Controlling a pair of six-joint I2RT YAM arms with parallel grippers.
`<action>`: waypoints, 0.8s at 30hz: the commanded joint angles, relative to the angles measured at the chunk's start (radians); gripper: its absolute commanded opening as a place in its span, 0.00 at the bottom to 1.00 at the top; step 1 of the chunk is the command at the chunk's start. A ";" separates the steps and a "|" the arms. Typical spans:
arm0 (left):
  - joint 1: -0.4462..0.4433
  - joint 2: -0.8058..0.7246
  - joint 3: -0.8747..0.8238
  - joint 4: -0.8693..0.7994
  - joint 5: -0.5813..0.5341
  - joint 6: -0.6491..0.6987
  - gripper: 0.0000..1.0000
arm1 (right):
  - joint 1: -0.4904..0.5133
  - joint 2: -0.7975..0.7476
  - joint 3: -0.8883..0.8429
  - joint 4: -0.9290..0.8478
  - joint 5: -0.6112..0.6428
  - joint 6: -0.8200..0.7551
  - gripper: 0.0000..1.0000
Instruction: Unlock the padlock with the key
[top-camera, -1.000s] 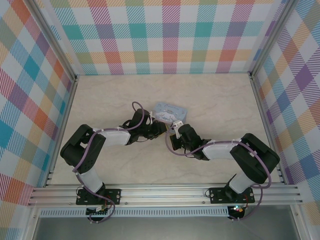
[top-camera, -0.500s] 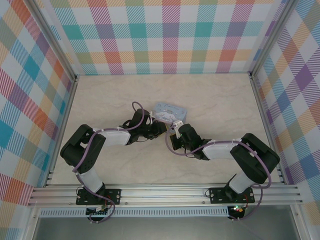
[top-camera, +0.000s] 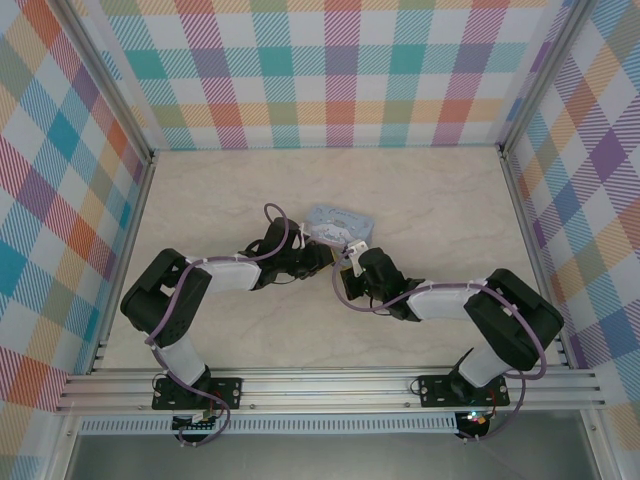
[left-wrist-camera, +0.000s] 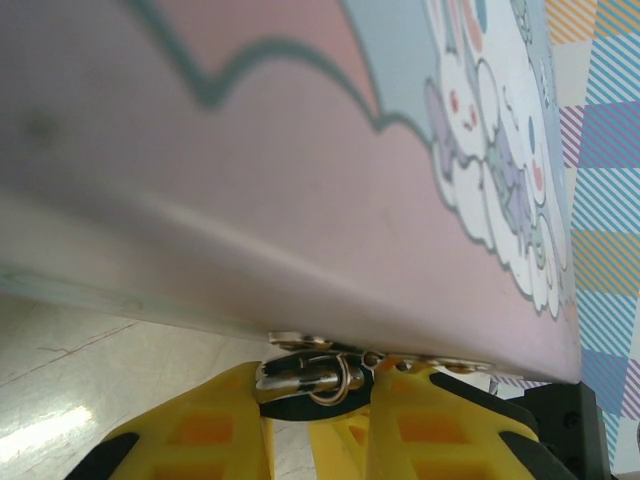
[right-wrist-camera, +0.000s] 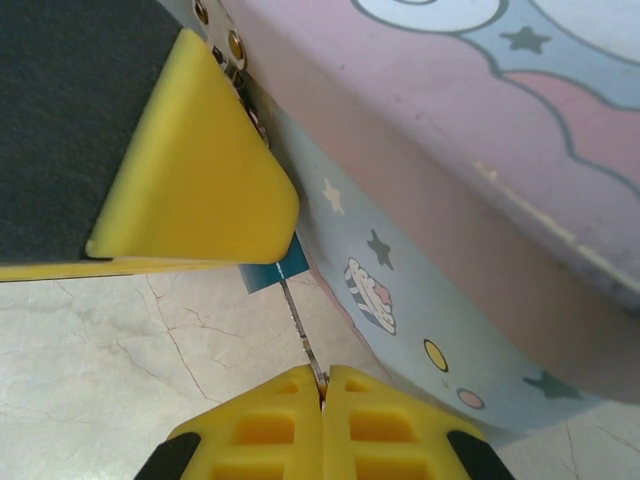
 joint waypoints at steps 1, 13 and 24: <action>-0.021 -0.025 0.012 0.017 0.037 -0.013 0.22 | -0.006 -0.018 -0.010 0.042 -0.012 -0.007 0.03; -0.021 -0.043 0.031 -0.036 0.082 0.002 0.22 | -0.006 0.022 0.042 0.045 0.013 -0.093 0.03; -0.021 -0.056 0.043 -0.079 0.095 0.013 0.22 | -0.013 0.036 0.019 0.193 -0.010 -0.178 0.03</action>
